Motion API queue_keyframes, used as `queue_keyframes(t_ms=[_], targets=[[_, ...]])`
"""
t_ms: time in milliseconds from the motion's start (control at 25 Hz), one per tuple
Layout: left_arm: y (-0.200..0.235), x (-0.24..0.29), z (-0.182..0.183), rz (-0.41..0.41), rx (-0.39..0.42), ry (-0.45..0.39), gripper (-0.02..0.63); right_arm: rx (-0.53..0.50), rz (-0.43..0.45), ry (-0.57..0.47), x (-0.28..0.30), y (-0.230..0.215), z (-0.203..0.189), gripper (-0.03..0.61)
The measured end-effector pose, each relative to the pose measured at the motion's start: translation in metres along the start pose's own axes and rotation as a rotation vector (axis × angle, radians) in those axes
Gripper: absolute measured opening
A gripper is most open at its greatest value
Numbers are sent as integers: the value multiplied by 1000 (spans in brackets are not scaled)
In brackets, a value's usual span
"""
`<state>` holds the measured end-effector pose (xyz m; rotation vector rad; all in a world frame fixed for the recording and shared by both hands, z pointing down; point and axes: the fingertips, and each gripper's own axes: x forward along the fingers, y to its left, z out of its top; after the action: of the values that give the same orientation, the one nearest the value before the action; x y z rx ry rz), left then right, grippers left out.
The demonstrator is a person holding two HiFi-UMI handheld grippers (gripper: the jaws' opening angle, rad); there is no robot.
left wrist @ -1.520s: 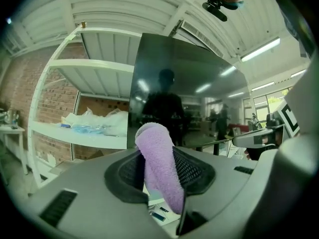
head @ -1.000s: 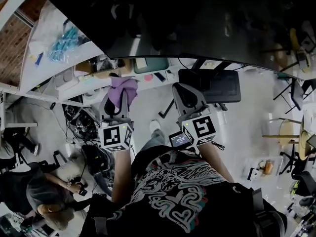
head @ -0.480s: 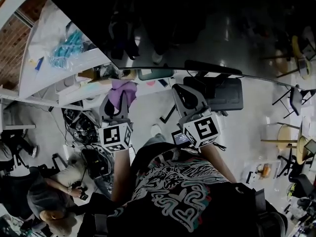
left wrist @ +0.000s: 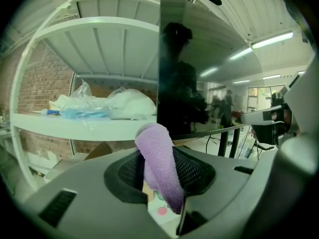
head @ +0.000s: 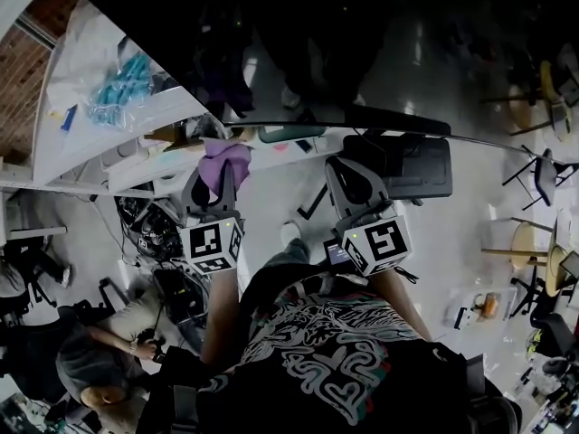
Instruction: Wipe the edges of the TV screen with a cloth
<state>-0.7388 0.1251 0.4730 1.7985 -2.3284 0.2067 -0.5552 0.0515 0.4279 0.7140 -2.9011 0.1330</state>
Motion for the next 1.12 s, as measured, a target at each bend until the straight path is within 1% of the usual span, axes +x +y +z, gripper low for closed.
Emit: queue_keyframes(t_ms=[160,280,360,560,680,840,1000,1120], targets=[[8,10,-1,38,2,25,140,-9,24,0,9,-3,-1,33],[14,19,2,80,-19,17,140,-27,43,-5,14,-8,2,33],[13,24,2,90,-27,14,140,-34,45,-7,15,-12,3,32],[2,36,5,71,-11,10,140,-76,69,10,15,-15,5,32],[0,40,10,71,-3,-1,140,-75,104,11,18,-6,2,32],[-3,43,11,66,6,-1,140,-53,127,18,17,3,-5,33],[-9,47,13,42,30,-7,140,-60,123,17,20,2,-4,33],[-11,49,14,31,31,-13,140,-62,113,16,19,1,-1,32]])
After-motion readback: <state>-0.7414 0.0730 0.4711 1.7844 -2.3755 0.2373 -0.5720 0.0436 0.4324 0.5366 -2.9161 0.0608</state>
